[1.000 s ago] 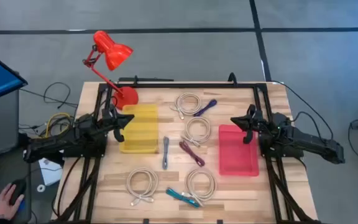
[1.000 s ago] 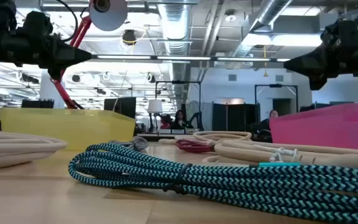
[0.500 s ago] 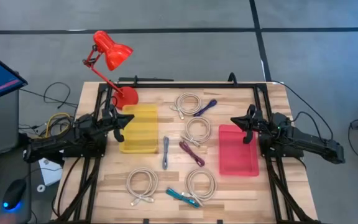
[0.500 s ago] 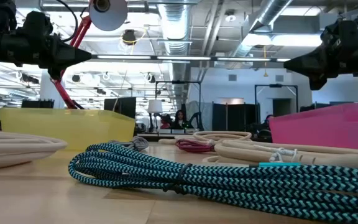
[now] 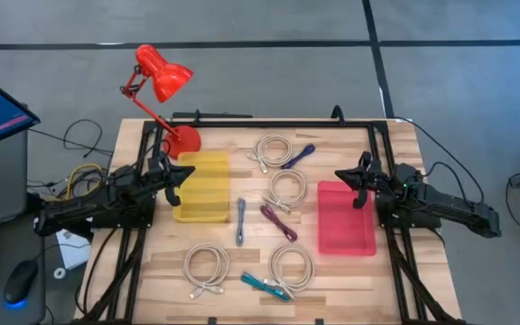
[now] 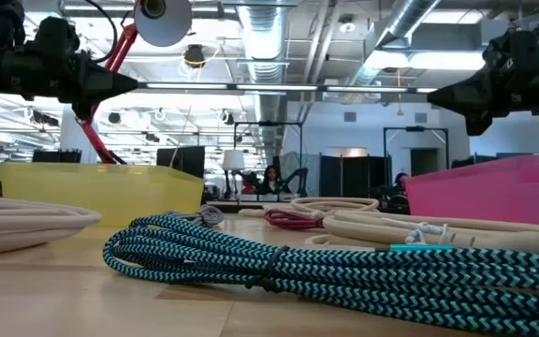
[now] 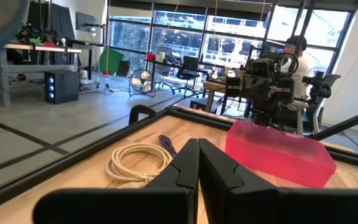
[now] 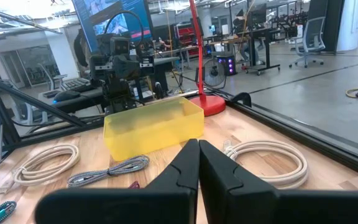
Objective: Pick & Place USB Port
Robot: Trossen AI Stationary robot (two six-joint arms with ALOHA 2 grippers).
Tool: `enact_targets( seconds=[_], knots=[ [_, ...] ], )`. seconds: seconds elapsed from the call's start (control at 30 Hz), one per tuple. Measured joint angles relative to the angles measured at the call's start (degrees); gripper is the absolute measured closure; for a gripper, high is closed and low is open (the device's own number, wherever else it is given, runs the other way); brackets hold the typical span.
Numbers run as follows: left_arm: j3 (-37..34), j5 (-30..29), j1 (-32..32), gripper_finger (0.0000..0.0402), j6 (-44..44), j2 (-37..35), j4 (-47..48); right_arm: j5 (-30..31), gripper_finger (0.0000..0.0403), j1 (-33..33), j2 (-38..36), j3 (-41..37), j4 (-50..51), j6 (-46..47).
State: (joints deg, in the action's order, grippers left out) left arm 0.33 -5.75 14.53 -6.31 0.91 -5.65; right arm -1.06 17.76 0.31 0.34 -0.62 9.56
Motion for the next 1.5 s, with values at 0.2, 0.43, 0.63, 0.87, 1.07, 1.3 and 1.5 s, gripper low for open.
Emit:
enact_targets(
  seconds=[0.2,0.43,0.63,0.87,1.07,1.3,1.5],
  knots=[
    [0.0,0.0,0.0,0.0395,0.0,0.0,0.0,0.0,0.0403,0.0,0.0,0.0,0.0,0.0],
    [0.0,0.0,0.0,0.0395,0.0,0.0,0.0,0.0,0.0403,0.0,0.0,0.0,0.0,0.0],
    [0.0,0.0,0.0,0.0395,0.0,0.0,-0.5,0.0,0.0403,0.0,0.0,0.0,0.0,0.0],
    [0.0,-0.2,0.0,0.0395,0.0,0.0,-0.8,0.0,0.0403,0.0,0.0,0.0,-0.1,0.0],
    [0.0,-0.2,0.0,0.0395,-0.1,0.0,-0.9,0.0,0.0403,0.0,0.0,0.0,-1.6,2.0],
    [0.0,-0.2,0.0,0.0395,-13.3,0.0,-1.8,0.0,0.0403,0.0,0.0,0.0,-6.4,15.6],
    [0.0,-0.2,0.0,0.0395,-17.1,0.0,-3.1,0.0,0.0403,0.0,0.0,0.0,-8.6,16.0]
  ],
)
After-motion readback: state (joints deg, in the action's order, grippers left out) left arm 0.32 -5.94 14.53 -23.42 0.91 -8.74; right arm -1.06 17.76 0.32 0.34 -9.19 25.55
